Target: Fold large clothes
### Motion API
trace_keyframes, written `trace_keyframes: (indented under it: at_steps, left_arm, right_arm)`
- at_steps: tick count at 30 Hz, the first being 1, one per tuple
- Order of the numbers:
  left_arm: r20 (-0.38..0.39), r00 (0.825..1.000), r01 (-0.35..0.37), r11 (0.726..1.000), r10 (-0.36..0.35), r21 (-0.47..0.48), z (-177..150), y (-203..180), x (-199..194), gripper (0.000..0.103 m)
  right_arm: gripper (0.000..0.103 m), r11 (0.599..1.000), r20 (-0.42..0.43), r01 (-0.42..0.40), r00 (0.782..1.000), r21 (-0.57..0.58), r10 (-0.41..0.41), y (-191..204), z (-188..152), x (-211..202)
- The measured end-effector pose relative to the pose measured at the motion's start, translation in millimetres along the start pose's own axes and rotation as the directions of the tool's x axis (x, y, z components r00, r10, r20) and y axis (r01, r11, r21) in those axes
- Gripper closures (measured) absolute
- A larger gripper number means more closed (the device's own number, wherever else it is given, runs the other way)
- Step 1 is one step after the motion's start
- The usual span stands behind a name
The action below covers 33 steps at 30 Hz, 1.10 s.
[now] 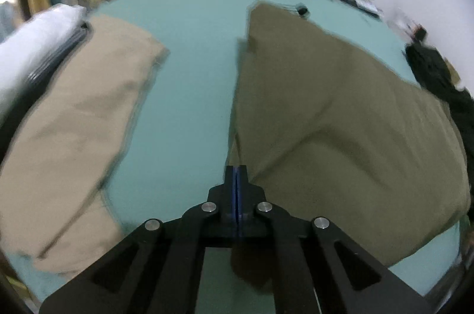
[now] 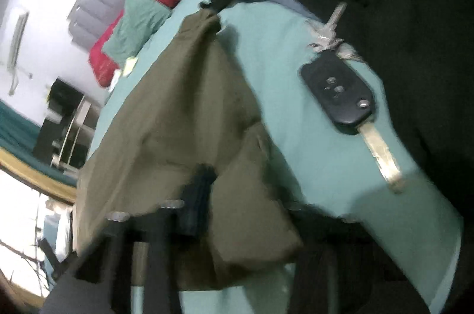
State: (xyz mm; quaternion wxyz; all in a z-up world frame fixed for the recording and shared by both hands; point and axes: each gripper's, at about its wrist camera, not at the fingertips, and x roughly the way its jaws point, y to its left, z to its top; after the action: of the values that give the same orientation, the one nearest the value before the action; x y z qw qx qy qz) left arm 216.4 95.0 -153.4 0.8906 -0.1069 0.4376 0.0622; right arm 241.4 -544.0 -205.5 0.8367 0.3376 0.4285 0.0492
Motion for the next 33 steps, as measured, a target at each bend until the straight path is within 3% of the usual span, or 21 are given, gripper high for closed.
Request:
trace_keyframes:
  at_steps: [2, 5, 11, 15, 19, 20, 22, 23, 24, 25, 27, 29, 31, 33]
  left_arm:
    - [0.020, 1.000, 0.003, 1.000, -0.003, -0.015, -2, 9, -18, 0.103]
    - [0.045, 0.999, -0.003, 1.000, 0.003, 0.005, -6, 9, -41, 0.103]
    - [0.084, 0.996, 0.004, 0.999, 0.001, -0.053, -9, 17, -94, 0.103]
    - [0.044, 0.999, 0.019, 0.998, -0.016, -0.061, -25, 23, -103, 0.102]
    - [0.018, 0.999, 0.032, 0.999, -0.031, -0.018, -25, 17, -75, 0.101]
    - [-0.011, 0.999, 0.032, 0.999, -0.032, -0.019, -21, 16, -64, 0.101]
    - [-0.027, 1.000, 0.008, 1.000, -0.009, -0.017, -16, 14, -53, 0.097]
    - [-0.025, 1.000, 0.002, 1.000, -0.002, -0.016, -11, 14, -51, 0.094]
    - [-0.008, 1.000, 0.000, 1.000, 0.000, -0.018, -5, 13, -54, 0.084]
    - [0.011, 1.000, -0.005, 1.000, 0.005, -0.016, -2, 11, -58, 0.070]
    - [0.090, 0.996, -0.023, 1.000, 0.022, 0.010, 7, -1, -75, 0.058]
    - [0.141, 0.990, 0.019, 0.999, -0.025, 0.046, 12, -17, -87, 0.057]
    - [0.144, 0.985, 0.079, 0.992, -0.093, 0.097, 14, -38, -88, 0.056]
    - [0.099, 0.983, 0.142, 0.980, -0.157, 0.142, 13, -63, -78, 0.056]
  right_arm:
    - [0.093, 0.993, 0.026, 0.044, 0.999, -0.105, -0.042, 19, 2, -6]
    - [0.097, 0.988, 0.082, 0.068, 0.995, -0.136, -0.058, 28, 7, -24]
    - [0.097, 0.960, 0.129, 0.105, 0.989, -0.261, -0.073, 57, 8, -64]
    - [0.097, 0.957, 0.088, 0.121, 0.991, -0.263, -0.101, 47, -3, -77]
    - [0.096, 0.958, -0.073, 0.186, 0.976, -0.219, -0.206, 12, -16, -42]
    - [0.095, 0.959, -0.104, 0.193, 0.970, -0.205, -0.218, 7, -16, -35]
    - [0.080, 0.958, -0.084, 0.207, 0.970, -0.199, -0.227, 5, -13, -38]
    - [0.065, 0.944, -0.041, 0.261, 0.961, -0.203, -0.275, 6, -10, -44]
    - [0.055, 0.933, -0.009, 0.297, 0.952, -0.201, -0.305, 7, -9, -48]
    - [0.054, 0.922, 0.059, 0.336, 0.942, -0.191, -0.331, 10, -5, -59]
    - [0.054, 0.916, 0.160, 0.347, 0.934, -0.200, -0.319, 20, -2, -77]
    - [0.054, 0.900, 0.271, 0.337, 0.926, -0.278, -0.263, 49, -1, -89]
    - [0.053, 0.884, 0.271, 0.266, 0.948, -0.383, -0.168, 77, -7, -83]
    - [0.053, 0.866, 0.198, 0.151, 0.978, -0.476, -0.062, 100, -15, -64]
